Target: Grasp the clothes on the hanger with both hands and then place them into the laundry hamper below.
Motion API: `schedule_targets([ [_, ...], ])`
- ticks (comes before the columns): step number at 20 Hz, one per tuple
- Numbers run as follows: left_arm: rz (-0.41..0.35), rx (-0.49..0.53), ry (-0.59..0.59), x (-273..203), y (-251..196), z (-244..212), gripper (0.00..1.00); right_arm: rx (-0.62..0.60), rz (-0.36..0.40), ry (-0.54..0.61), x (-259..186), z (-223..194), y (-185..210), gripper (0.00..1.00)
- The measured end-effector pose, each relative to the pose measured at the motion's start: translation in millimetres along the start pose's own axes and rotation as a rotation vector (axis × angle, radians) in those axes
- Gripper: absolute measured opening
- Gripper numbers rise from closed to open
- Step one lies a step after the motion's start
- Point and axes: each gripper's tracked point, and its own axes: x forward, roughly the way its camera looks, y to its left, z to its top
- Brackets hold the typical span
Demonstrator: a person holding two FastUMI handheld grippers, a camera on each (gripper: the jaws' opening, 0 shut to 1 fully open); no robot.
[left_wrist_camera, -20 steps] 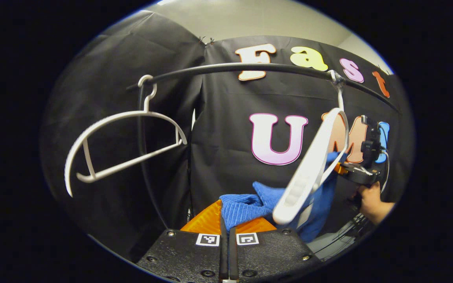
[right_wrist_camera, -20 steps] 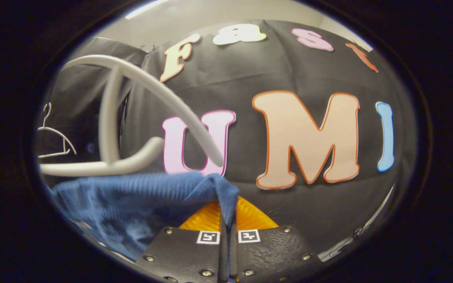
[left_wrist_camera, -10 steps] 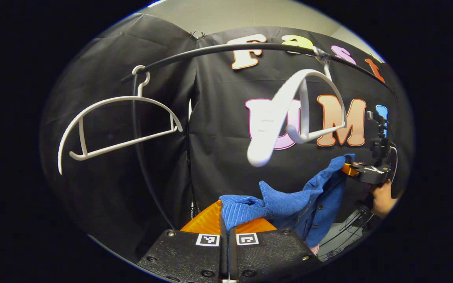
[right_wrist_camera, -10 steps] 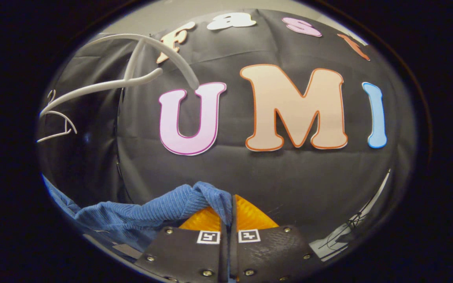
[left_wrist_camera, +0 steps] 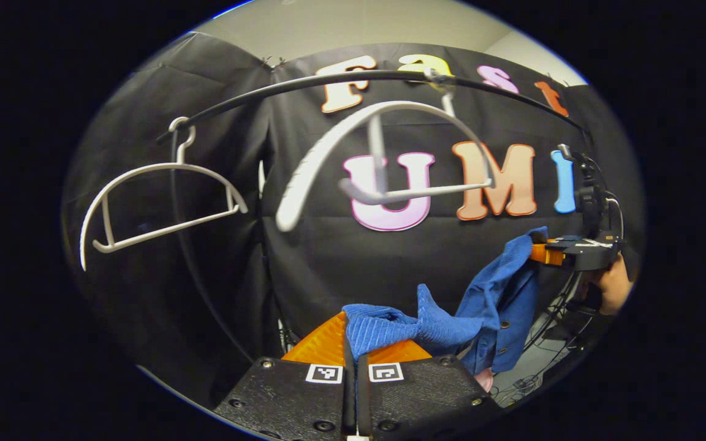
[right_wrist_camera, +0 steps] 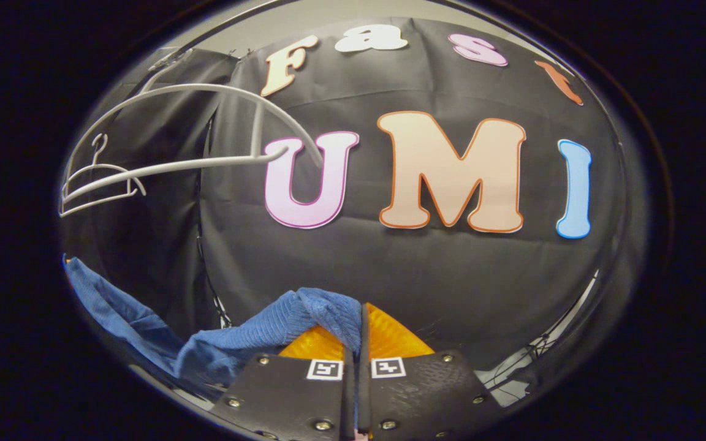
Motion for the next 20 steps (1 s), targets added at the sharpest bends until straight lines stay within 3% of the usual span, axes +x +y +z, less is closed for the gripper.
schedule_targets([
  [6, -0.195, -0.016, -0.051, 8.6, -63.7, 15.5, 0.02, 0.024, 0.038, 0.038, -46.3, 14.8, 10.3, 0.03],
  [11, -0.31, -0.067, -0.058, 12.9, -109.5, 26.2, 0.01, 0.03, 0.002, 0.017, -81.1, 38.8, -6.2, 0.03],
  [15, -0.346, -0.088, -0.058, 13.7, -137.7, 38.0, 0.02, 0.037, 0.0, 0.045, -98.2, 37.3, -5.9, 0.07],
  [17, -0.361, -0.101, -0.063, 13.4, -152.2, 40.5, 0.02, 0.023, -0.011, 0.039, -104.9, 39.5, -6.2, 0.03],
  [20, -0.34, -0.083, -0.087, 17.2, -161.6, 50.3, 0.01, 0.054, -0.023, 0.017, -113.8, 49.8, -2.7, 0.03],
])
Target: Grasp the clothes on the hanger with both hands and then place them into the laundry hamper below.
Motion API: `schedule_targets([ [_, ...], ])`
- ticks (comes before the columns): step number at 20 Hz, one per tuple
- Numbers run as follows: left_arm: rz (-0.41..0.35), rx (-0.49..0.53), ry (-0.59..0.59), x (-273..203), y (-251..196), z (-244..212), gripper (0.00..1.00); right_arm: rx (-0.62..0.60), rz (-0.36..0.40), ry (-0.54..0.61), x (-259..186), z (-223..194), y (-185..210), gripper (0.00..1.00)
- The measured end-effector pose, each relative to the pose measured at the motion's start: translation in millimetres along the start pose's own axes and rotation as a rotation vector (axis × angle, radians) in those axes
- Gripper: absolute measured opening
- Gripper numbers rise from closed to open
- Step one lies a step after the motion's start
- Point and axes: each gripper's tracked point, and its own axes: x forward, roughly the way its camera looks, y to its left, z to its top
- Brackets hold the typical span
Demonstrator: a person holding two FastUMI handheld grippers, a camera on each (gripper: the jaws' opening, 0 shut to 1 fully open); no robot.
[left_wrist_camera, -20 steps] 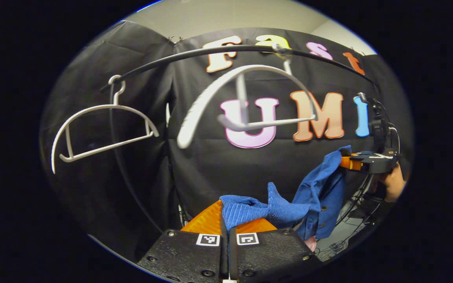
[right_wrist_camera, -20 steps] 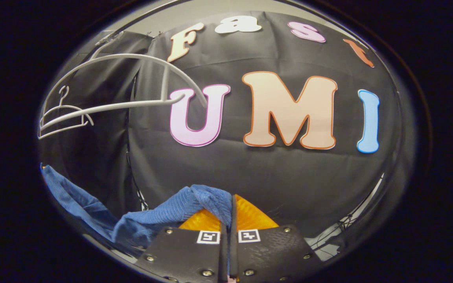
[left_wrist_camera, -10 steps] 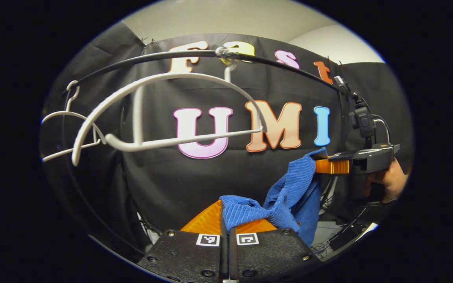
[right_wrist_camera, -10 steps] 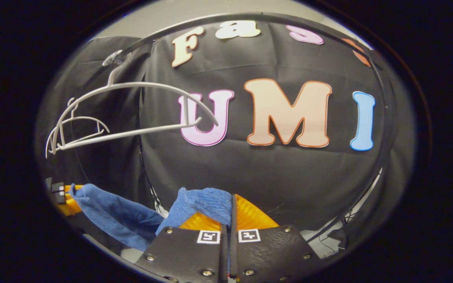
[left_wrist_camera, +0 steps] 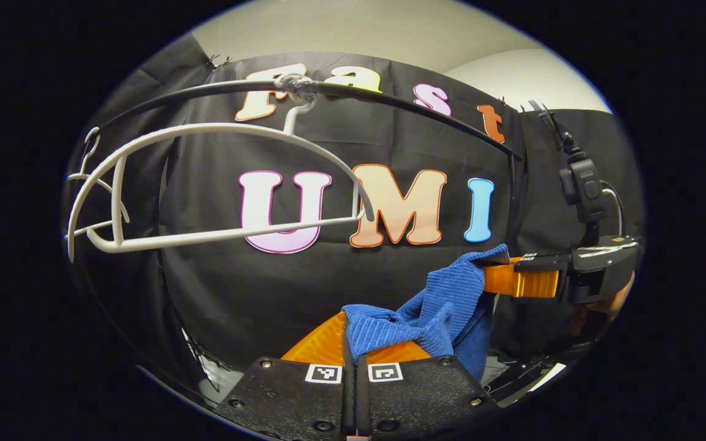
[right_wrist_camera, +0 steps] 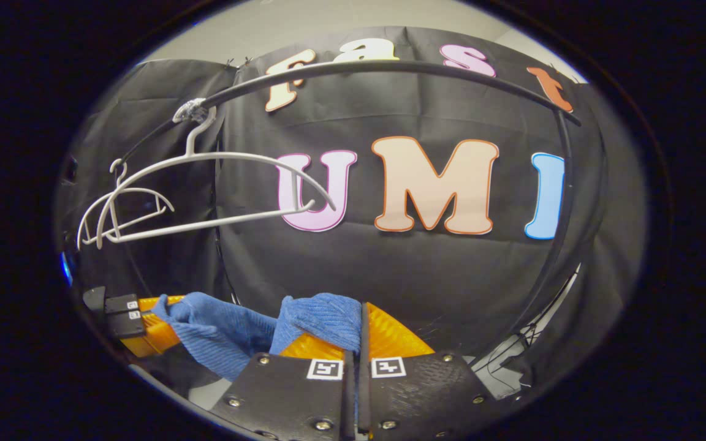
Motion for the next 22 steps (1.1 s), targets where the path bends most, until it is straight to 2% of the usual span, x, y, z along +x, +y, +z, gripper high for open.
schedule_targets([
  [3, 0.007, -0.002, -0.028, -0.2, -8.3, 13.9, 0.01, 0.03, 0.005, -0.027, -11.1, 16.5, 8.1, 0.02],
  [4, 0.007, 0.0, -0.039, 0.9, -12.3, 18.9, 0.02, 0.043, 0.011, -0.032, -13.0, 22.3, 9.5, 0.07],
  [5, 0.007, 0.001, -0.044, 2.4, -15.5, 23.4, 0.02, 0.079, 0.017, -0.029, -13.4, 27.0, 10.9, 0.02],
  [8, 0.005, -0.006, -0.068, 3.9, -24.2, 37.6, 0.02, 0.171, 0.017, -0.04, -16.5, 42.5, 8.3, 0.02],
  [12, 0.017, -0.012, -0.074, 8.8, -26.8, 46.2, 0.03, 0.177, 0.003, -0.053, -13.2, 51.4, 4.2, 0.03],
  [14, 0.026, -0.017, -0.07, 15.8, -26.8, 44.6, 0.04, 0.176, 0.005, -0.058, -10.2, 49.1, 7.9, 0.03],
  [15, 0.029, -0.017, -0.067, 20.3, -25.5, 40.9, 0.0, 0.18, 0.009, -0.054, -7.2, 46.5, 10.5, 0.03],
  [17, 0.03, -0.015, -0.058, 27.5, -25.1, 31.5, 0.02, 0.172, 0.012, -0.041, 1.5, 39.5, 13.4, 0.03],
  [22, 0.045, -0.009, -0.016, 44.5, -16.7, -6.5, 0.02, 0.122, 0.017, 0.005, 25.7, 6.8, 18.4, 0.03],
])
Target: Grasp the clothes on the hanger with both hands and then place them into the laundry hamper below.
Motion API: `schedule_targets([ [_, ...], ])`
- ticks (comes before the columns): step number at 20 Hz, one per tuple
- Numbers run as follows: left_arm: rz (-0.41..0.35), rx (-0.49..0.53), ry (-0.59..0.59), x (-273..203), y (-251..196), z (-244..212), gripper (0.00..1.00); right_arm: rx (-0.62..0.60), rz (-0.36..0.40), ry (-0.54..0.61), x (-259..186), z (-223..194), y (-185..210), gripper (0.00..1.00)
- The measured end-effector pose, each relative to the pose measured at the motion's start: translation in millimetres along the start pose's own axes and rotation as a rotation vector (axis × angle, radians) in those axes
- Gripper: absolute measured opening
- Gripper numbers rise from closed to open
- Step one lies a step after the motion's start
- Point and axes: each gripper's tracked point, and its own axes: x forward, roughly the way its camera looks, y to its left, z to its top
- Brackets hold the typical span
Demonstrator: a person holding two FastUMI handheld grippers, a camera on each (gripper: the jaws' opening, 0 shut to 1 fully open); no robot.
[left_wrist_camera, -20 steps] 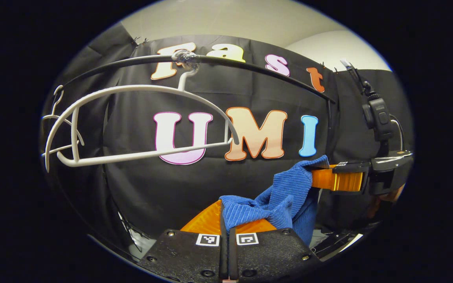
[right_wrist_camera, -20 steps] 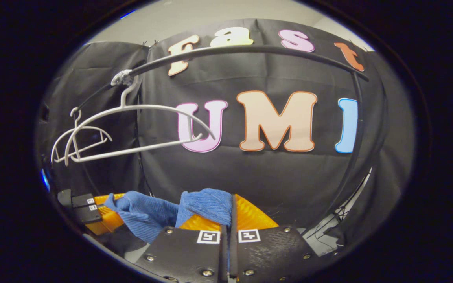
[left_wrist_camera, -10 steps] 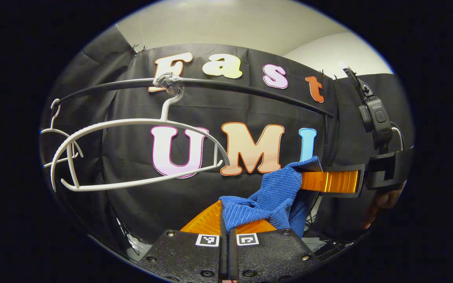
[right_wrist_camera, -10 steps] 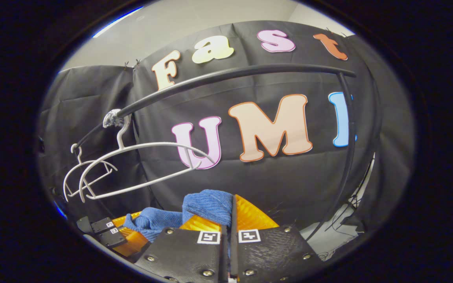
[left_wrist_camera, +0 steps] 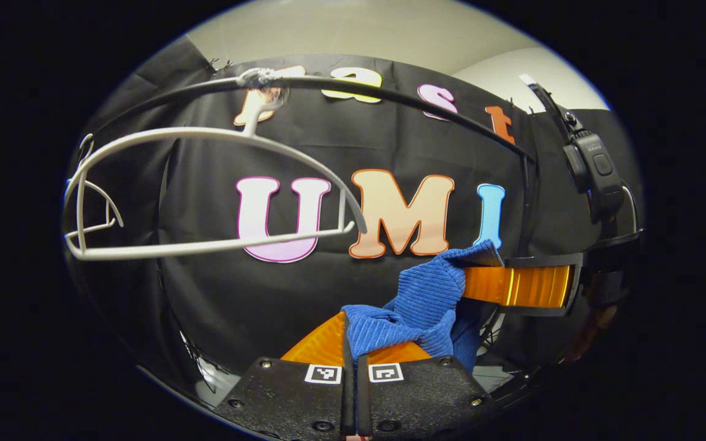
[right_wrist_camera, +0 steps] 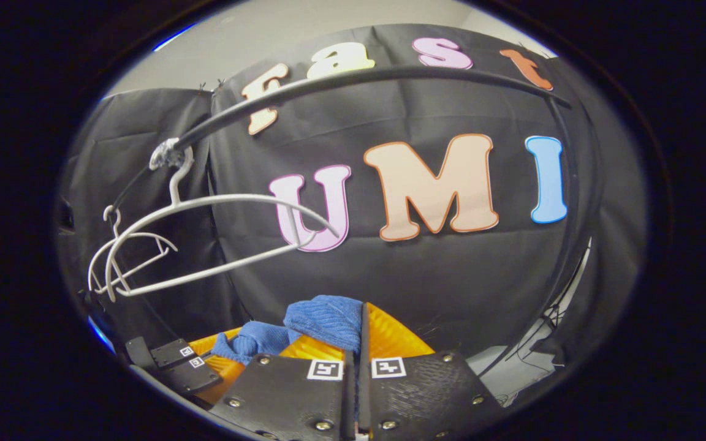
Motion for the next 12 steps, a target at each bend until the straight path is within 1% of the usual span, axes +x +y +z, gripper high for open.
schedule_targets([
  [2, 0.01, 0.003, 0.025, 8.6, 4.1, -19.5, 0.03, -0.014, 0.001, 0.025, 10.5, -18.2, -2.1, 0.03],
  [4, 0.016, -0.002, 0.057, 14.2, 7.8, -42.0, 0.02, -0.009, -0.004, 0.053, 26.3, -39.4, -7.8, 0.03],
  [7, 0.021, 0.015, 0.111, 26.4, 12.9, -79.2, 0.02, -0.006, -0.021, 0.105, 45.3, -80.2, -13.3, 0.03],
  [11, 0.044, 0.024, 0.215, 36.2, 32.0, -141.1, 0.02, -0.01, -0.02, 0.192, 77.1, -140.3, -18.0, 0.03],
  [12, 0.048, 0.025, 0.251, 35.8, 39.2, -163.5, 0.02, -0.015, -0.018, 0.218, 82.7, -158.1, -17.4, 0.03],
])
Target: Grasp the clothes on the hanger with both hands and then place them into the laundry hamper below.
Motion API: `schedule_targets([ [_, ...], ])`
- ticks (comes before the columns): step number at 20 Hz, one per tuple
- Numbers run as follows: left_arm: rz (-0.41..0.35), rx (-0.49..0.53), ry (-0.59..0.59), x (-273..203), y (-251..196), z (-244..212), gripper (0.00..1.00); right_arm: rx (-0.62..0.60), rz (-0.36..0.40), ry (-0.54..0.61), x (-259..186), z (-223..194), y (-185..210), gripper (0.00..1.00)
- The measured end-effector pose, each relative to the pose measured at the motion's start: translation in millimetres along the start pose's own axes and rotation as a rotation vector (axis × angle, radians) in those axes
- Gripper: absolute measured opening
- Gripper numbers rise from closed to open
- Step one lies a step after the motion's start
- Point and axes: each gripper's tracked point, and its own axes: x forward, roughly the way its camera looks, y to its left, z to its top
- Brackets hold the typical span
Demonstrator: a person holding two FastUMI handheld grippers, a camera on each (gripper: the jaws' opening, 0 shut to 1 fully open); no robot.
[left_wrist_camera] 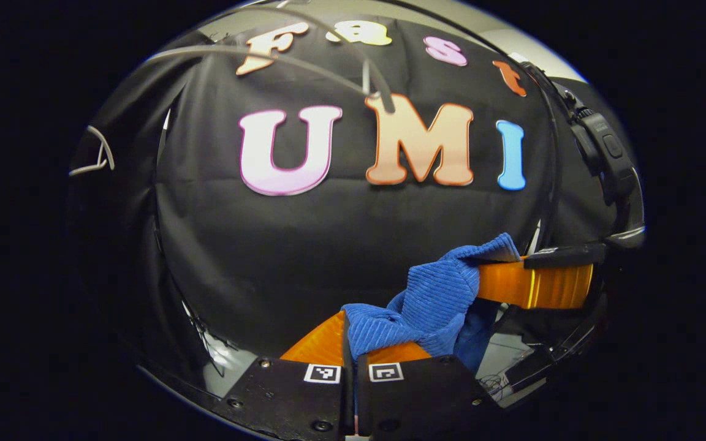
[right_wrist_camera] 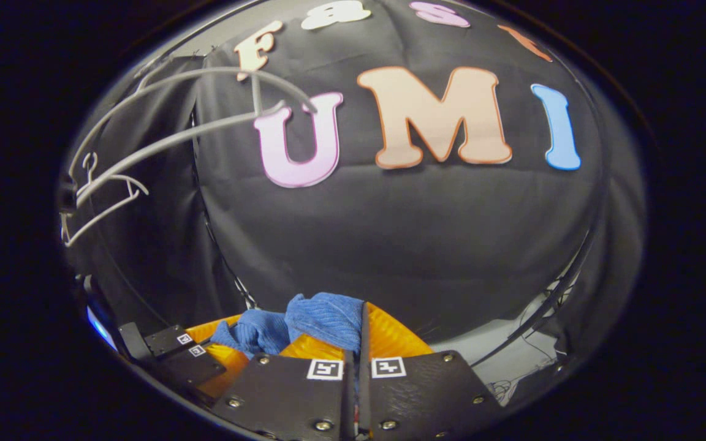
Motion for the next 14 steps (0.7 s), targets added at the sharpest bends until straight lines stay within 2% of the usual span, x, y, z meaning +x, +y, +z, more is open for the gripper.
schedule_targets([
  [5, 0.036, 0.003, 0.14, 24.6, 28.0, -70.8, 0.03, 0.04, -0.012, 0.132, 41.8, -72.0, 4.1, 0.03],
  [7, 0.054, 0.004, 0.208, 30.5, 36.8, -97.5, 0.03, 0.05, -0.023, 0.186, 59.2, -95.2, 1.0, 0.0],
  [8, 0.064, -0.001, 0.226, 33.3, 42.1, -107.7, 0.03, 0.058, -0.025, 0.204, 64.4, -101.8, 1.0, 0.03],
  [9, 0.071, -0.008, 0.243, 37.3, 43.5, -114.0, 0.03, 0.066, -0.026, 0.219, 69.4, -109.6, 0.5, 0.0],
  [10, 0.074, -0.012, 0.262, 42.7, 45.0, -120.9, 0.03, 0.074, -0.031, 0.233, 75.0, -116.6, -0.6, 0.03],
  [14, 0.087, -0.018, 0.336, 57.2, 59.9, -156.6, 0.03, 0.104, -0.053, 0.294, 94.7, -153.7, -5.7, 0.03],
])
